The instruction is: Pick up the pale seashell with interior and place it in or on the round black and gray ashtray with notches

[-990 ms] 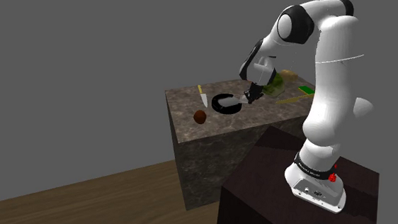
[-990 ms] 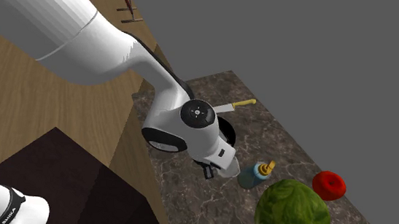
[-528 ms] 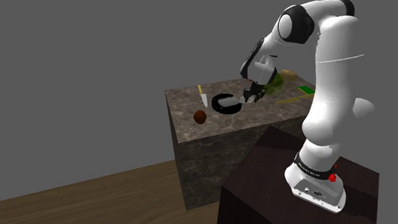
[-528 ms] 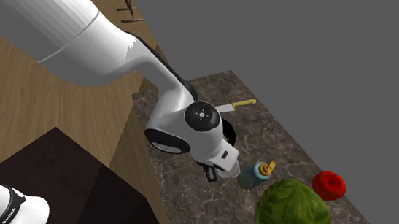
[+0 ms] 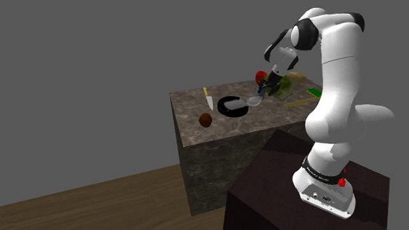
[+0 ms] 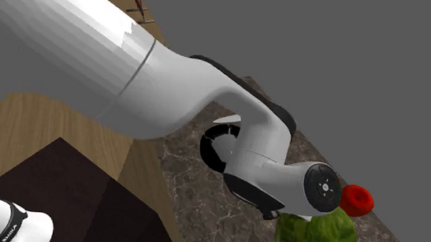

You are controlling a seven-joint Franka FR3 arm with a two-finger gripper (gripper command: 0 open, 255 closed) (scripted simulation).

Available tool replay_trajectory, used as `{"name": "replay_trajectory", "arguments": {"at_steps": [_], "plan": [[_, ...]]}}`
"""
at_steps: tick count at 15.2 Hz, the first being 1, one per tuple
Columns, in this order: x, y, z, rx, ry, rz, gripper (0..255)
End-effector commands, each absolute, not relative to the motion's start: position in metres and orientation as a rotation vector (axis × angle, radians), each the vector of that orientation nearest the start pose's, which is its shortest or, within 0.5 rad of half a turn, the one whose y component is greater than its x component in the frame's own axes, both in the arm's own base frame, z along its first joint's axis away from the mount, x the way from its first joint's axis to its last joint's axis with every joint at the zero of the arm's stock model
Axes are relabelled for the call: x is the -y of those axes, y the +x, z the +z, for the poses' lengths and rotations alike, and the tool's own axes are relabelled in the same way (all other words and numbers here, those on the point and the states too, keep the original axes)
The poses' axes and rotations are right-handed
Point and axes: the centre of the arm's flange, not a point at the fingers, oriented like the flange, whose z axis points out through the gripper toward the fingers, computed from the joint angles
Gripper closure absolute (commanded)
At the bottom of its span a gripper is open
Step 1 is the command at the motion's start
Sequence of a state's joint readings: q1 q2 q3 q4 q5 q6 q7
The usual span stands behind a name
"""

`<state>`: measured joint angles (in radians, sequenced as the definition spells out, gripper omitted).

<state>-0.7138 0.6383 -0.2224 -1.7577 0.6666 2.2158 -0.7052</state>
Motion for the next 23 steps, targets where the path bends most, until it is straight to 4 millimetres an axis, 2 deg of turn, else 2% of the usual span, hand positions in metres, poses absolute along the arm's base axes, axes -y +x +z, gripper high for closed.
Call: {"name": "replay_trajectory", "arguments": {"at_steps": [1,8,16,17,23], "plan": [[0.521,0.411,0.196,-0.840,-2.604,-0.232,0],[0.510,0.420,0.165,-0.840,-2.604,-0.232,0],[0.510,0.420,0.165,-0.840,-2.604,-0.232,0],[0.510,0.420,0.165,-0.840,-2.604,-0.232,255],[0.510,0.420,0.165,-0.840,-2.604,-0.232,255]]}}
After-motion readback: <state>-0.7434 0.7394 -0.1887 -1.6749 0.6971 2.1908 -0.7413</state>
